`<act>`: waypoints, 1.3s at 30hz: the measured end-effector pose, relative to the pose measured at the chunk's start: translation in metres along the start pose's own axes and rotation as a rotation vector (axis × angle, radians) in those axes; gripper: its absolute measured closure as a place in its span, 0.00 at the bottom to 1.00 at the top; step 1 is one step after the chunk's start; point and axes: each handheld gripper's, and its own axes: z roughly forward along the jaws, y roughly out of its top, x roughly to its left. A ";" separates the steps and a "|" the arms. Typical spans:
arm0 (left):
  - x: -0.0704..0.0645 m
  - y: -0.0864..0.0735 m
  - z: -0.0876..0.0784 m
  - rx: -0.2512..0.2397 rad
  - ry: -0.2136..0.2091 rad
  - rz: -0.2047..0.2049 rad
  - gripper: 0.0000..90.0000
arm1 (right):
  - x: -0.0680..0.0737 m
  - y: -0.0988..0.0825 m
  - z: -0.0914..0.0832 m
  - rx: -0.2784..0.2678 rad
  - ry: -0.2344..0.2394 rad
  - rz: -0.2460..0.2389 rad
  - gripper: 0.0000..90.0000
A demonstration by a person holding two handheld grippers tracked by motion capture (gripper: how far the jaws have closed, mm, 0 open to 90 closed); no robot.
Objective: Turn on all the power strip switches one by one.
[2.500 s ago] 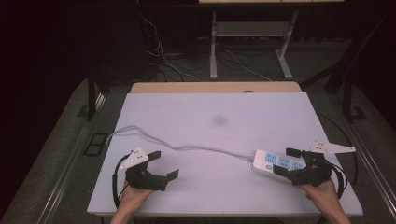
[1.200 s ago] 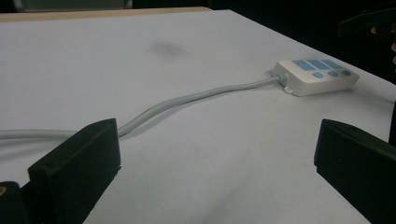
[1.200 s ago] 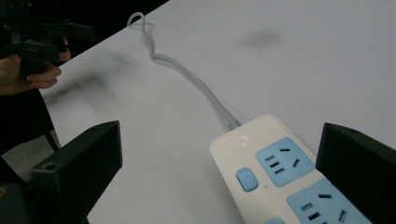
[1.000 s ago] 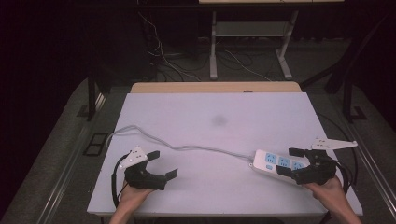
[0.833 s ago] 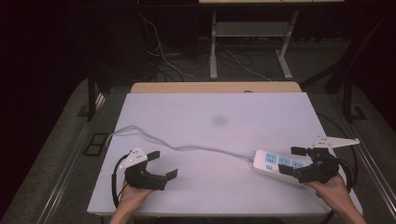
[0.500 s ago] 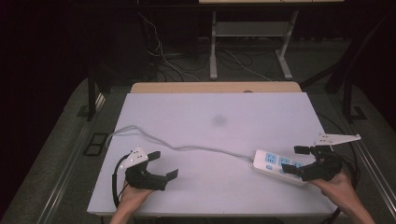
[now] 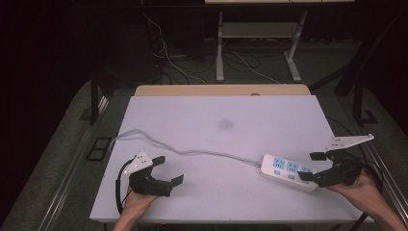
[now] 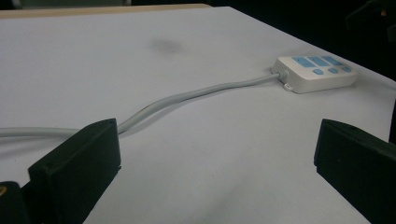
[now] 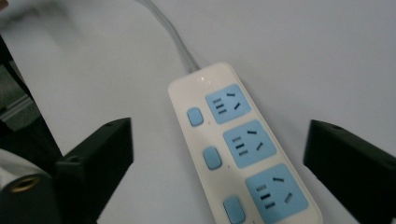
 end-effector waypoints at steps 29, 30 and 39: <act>0.000 -0.001 0.001 0.015 0.007 0.006 0.00 | -0.016 -0.016 0.007 0.165 0.013 0.019 1.00; 0.000 -0.001 0.001 0.015 0.007 0.006 0.00 | -0.016 -0.017 0.009 0.167 0.016 0.023 1.00; -0.001 -0.002 0.002 0.019 0.004 0.009 0.00 | -0.019 -0.027 0.016 0.175 0.033 0.041 1.00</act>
